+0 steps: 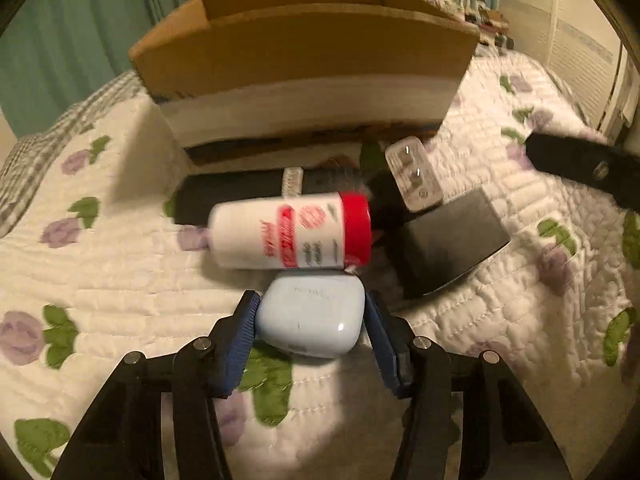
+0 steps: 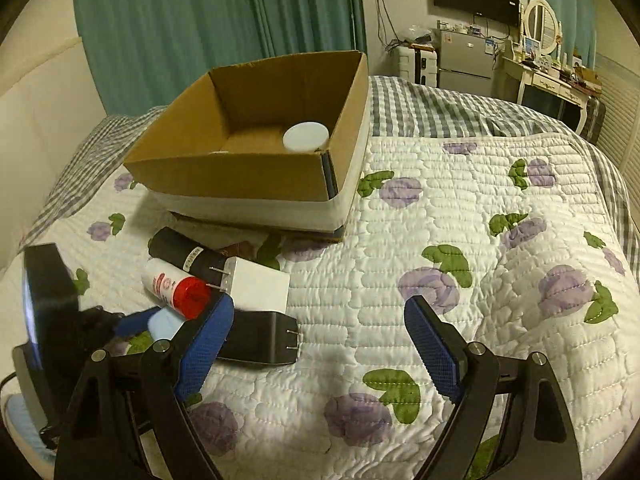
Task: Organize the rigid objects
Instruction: 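Grasp the light-blue earbud case with the left tool, then grasp the black power adapter with the right tool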
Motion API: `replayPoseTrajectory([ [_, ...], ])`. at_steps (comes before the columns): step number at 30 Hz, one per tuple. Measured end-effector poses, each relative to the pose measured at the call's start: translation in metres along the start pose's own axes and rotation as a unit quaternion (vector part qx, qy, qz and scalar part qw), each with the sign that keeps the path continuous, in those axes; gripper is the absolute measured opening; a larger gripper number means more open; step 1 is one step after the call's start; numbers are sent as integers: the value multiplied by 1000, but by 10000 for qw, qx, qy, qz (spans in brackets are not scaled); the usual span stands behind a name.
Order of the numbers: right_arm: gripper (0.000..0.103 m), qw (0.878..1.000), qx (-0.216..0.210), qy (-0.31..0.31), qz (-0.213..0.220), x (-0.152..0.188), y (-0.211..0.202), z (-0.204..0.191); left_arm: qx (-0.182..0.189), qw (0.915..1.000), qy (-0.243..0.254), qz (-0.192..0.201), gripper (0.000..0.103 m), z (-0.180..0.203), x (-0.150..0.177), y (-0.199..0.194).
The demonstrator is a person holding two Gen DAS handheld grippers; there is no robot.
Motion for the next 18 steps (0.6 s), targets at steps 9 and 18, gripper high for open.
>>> replayPoseTrajectory([
  [9, 87, 9993, 137, -311, -142, 6, 9, -21, -153, 9939, -634, 887, 53, -42, -15, -55],
  [18, 87, 9943, 211, -777, -694, 25, 53, -65, -49, 9937, -776, 803, 53, -47, -19, -50],
])
Point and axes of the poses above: each gripper's, at about its wrist camera, not at the fingertips, and y roughly the way its jaws point, z to its right, x to its underside, the point moved 1 cm from there along y, roughly the way its jaws point, and after that the axes turned 1 degree about -y, right-handed, at the moved point
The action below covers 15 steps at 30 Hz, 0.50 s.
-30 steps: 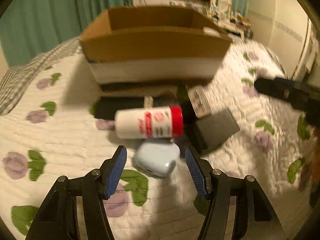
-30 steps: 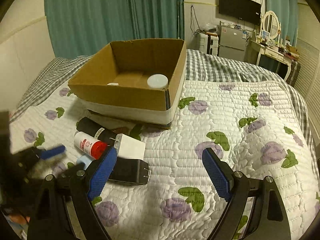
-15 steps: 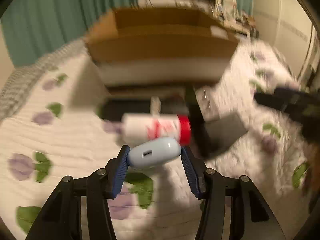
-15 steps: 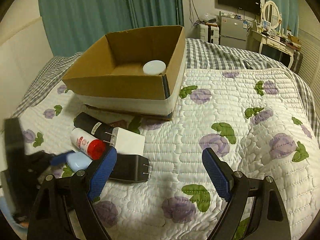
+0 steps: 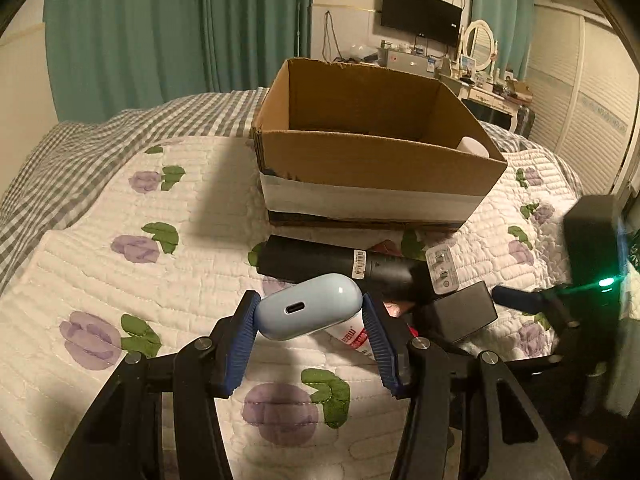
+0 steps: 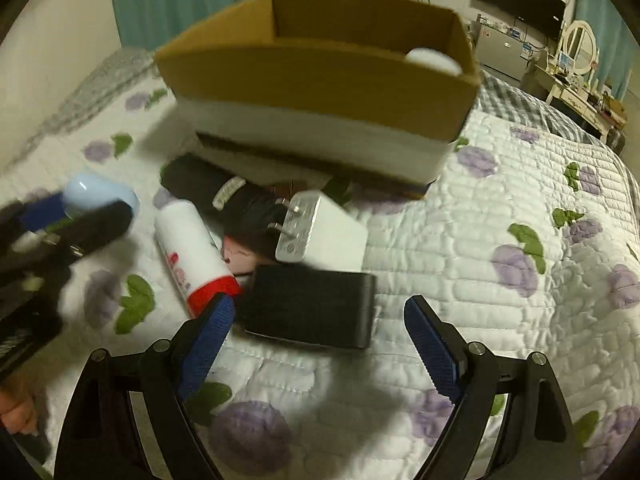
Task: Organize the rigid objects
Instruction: 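Grasp the black power adapter with the right tool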
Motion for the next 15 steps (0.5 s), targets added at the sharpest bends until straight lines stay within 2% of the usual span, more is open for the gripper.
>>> replayPoseTrajectory([
  [3, 78, 9999, 95, 17, -120, 0, 13, -3, -7, 10000, 0, -28, 53, 0, 2, 1],
  [7, 76, 9996, 167, 9, -228, 1, 23, -3, -10, 10000, -19, -43, 53, -2, 3, 2],
  [9, 72, 9996, 148, -20, -246, 3, 24, -3, -32, 10000, -23, -88, 53, -1, 5, 3],
  [15, 70, 10000, 72, -46, -49, 10, 6, -3, 1, 10000, -3, -20, 53, -1, 7, -3],
])
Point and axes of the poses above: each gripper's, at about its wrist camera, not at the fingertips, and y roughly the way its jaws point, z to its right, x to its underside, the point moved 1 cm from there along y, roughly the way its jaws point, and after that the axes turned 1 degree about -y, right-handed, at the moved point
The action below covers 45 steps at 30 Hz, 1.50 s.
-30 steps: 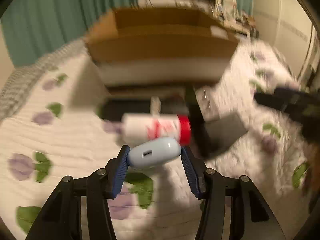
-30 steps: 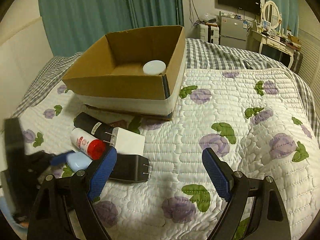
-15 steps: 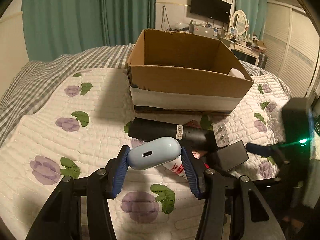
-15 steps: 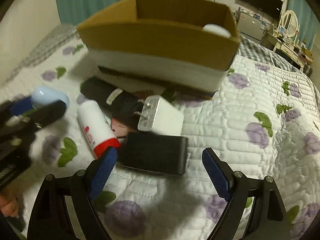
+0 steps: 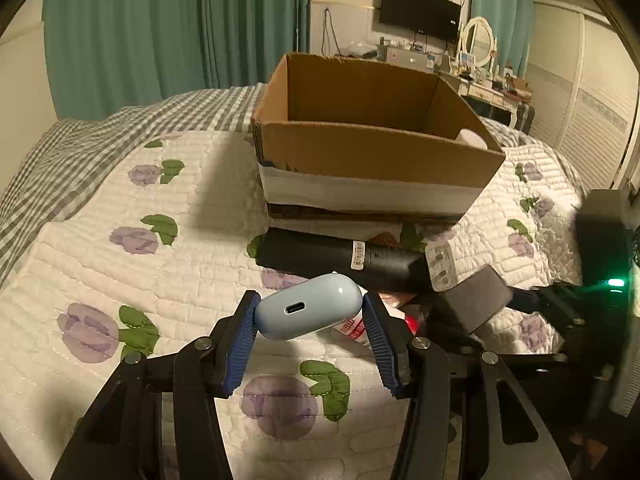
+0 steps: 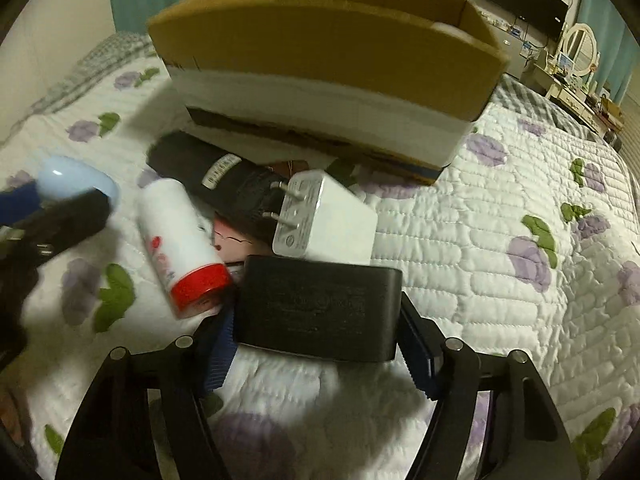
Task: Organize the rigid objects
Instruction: 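Grasp the black power adapter with the right tool, then lower the earbud case into the box with the left tool while the right tool drops the adapter in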
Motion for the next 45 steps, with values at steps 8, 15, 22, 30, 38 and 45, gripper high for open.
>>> replayPoseTrajectory([
  [8, 68, 9986, -262, 93, 443, 11, -56, 6, -9, 9999, -13, 106, 53, 4, 6, -25],
  [15, 68, 9934, -438, 258, 1032, -10, -103, 12, 101, 9989, -161, 432, 53, 7, -27, -63],
  [22, 68, 9838, -426, 308, 1715, -63, -150, 44, 123, 9953, 216, 938, 53, 22, -94, -81],
  [30, 68, 9738, -309, 322, 2228, -135, -161, 78, 32, 9927, 440, 1127, 53, 31, -172, -41],
  [38, 68, 9723, -250, 442, 2282, -199, -117, 101, 91, 9931, 704, 934, 53, 43, -210, 41],
  [45, 68, 9760, -270, 503, 2100, -211, -67, 111, 162, 9942, 803, 701, 53, 44, -201, 93],
])
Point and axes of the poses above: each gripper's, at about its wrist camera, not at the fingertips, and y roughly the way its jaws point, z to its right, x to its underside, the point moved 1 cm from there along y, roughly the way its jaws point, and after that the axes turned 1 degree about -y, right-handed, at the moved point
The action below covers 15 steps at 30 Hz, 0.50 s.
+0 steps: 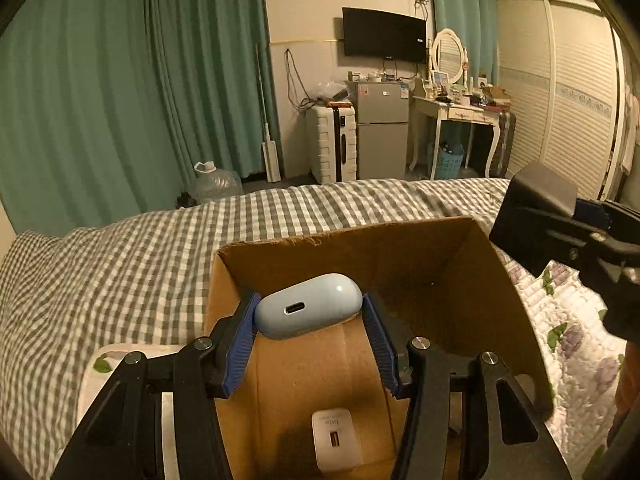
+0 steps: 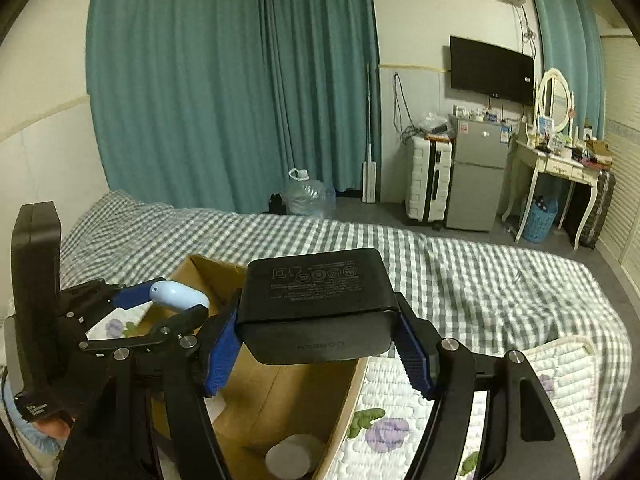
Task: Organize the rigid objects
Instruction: 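Lower the earbud case into the box with the left tool while the right tool drops the adapter in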
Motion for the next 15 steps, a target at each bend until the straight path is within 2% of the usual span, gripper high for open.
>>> replayPoseTrajectory([
  [5, 68, 9997, 18, -42, -219, 9, 20, 3, 10, 9999, -84, -111, 58, -5, 3, 8],
  [15, 68, 9996, 48, -105, -264, 7, 21, -4, -104, 9997, -204, 133, 61, -17, 0, -18],
])
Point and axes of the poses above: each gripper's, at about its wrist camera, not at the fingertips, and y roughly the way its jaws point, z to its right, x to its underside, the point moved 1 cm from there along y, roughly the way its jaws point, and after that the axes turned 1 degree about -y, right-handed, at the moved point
